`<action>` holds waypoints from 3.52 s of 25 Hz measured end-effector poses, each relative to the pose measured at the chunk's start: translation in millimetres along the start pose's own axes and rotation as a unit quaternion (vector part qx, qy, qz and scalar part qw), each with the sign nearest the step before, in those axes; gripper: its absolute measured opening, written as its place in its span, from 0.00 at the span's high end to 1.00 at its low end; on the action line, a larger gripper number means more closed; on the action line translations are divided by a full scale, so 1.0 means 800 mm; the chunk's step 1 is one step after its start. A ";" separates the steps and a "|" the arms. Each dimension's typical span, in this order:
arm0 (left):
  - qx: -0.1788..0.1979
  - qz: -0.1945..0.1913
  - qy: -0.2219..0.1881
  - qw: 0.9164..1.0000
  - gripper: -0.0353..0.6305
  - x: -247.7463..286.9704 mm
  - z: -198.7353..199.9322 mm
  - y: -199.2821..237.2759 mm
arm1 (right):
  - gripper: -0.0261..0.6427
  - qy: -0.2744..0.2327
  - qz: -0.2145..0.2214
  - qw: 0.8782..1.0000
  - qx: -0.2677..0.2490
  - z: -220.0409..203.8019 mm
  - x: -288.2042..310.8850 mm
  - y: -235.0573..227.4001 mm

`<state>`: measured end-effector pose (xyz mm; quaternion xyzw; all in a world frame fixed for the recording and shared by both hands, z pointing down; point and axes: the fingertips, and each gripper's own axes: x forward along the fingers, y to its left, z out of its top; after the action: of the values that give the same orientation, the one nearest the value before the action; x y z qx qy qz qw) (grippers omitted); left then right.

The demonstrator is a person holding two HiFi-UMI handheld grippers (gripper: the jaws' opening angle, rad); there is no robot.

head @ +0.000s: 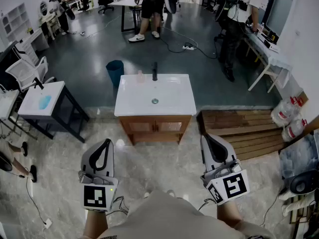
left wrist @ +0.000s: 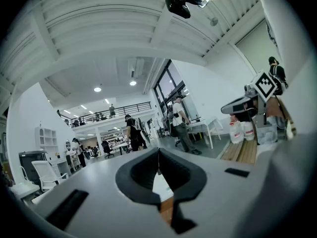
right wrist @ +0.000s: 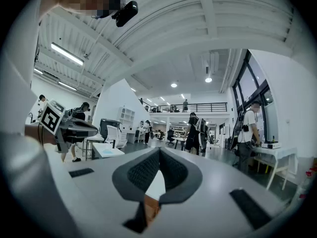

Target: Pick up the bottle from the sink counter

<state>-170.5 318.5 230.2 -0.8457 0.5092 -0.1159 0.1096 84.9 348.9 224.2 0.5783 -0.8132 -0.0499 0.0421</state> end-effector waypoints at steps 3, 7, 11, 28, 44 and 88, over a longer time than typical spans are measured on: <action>-0.004 0.004 0.007 1.000 0.94 0.003 -0.004 -0.006 | 0.97 -0.002 0.003 1.000 0.007 0.000 -0.005 -0.005; -0.001 0.000 0.009 1.000 0.94 0.009 0.004 -0.020 | 0.97 -0.004 0.008 1.000 0.016 -0.002 -0.014 -0.014; 0.012 -0.002 0.014 1.000 0.94 0.016 0.011 -0.039 | 0.97 -0.003 0.011 1.000 0.025 -0.009 -0.025 -0.028; -0.017 -0.003 0.063 0.998 0.94 0.025 -0.007 -0.149 | 0.97 0.013 0.038 0.998 0.050 -0.074 -0.080 -0.093; -0.003 -0.008 0.049 0.999 0.94 0.049 -0.006 -0.175 | 0.97 0.002 0.070 0.997 0.024 -0.087 -0.067 -0.098; -0.042 -0.069 0.060 0.995 0.94 0.508 -0.128 0.187 | 0.97 0.100 0.088 0.991 0.018 -0.125 0.539 -0.113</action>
<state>-142.5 -117.3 316.0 -0.8742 0.4597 -0.1525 0.0350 40.9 -91.5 316.0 0.5071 -0.8534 0.0268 0.1176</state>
